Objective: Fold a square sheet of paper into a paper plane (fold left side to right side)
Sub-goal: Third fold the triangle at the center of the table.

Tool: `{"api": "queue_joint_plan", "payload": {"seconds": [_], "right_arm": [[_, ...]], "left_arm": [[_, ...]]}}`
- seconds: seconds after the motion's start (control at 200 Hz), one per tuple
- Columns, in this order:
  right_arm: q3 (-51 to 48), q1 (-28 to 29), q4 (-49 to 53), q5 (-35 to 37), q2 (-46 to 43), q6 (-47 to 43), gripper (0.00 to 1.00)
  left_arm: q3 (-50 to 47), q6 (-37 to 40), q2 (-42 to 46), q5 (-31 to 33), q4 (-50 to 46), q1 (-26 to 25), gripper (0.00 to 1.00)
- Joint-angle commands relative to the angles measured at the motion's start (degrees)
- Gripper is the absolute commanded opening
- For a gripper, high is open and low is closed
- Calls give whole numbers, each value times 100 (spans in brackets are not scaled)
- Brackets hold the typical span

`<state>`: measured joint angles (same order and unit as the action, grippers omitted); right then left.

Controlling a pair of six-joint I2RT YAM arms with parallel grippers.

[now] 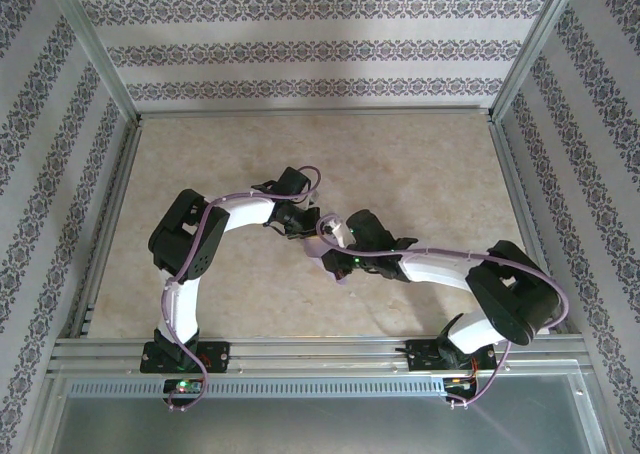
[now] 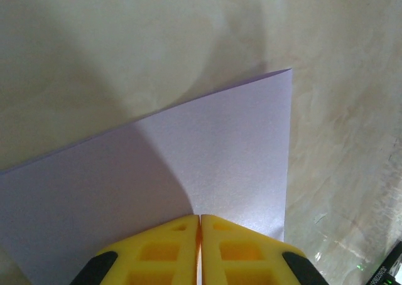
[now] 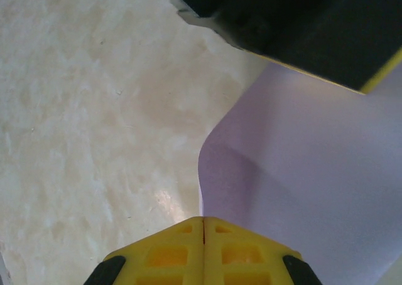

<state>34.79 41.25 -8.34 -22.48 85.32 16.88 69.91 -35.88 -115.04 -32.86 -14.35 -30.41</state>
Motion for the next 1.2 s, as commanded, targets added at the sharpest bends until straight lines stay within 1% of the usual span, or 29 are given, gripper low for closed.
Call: {"api": "queue_joint_plan", "payload": {"seconds": [0.0,0.265,0.49,0.64,1.194], "right_arm": [[115,-145,5,-309,182,243,0],[263,-388,51,-90,454,368,0],[447,-498,342,203,563,190,0],[512,-556,480,253,635,79,0],[485,-584,458,338,758,69,0]], "left_arm": [[-46,226,-185,269,-411,-83,10],[-74,222,-167,317,-444,-115,9],[-89,206,-173,340,-438,-114,9],[-76,195,-176,332,-435,-123,9],[-48,204,-178,357,-481,-132,9]]}}
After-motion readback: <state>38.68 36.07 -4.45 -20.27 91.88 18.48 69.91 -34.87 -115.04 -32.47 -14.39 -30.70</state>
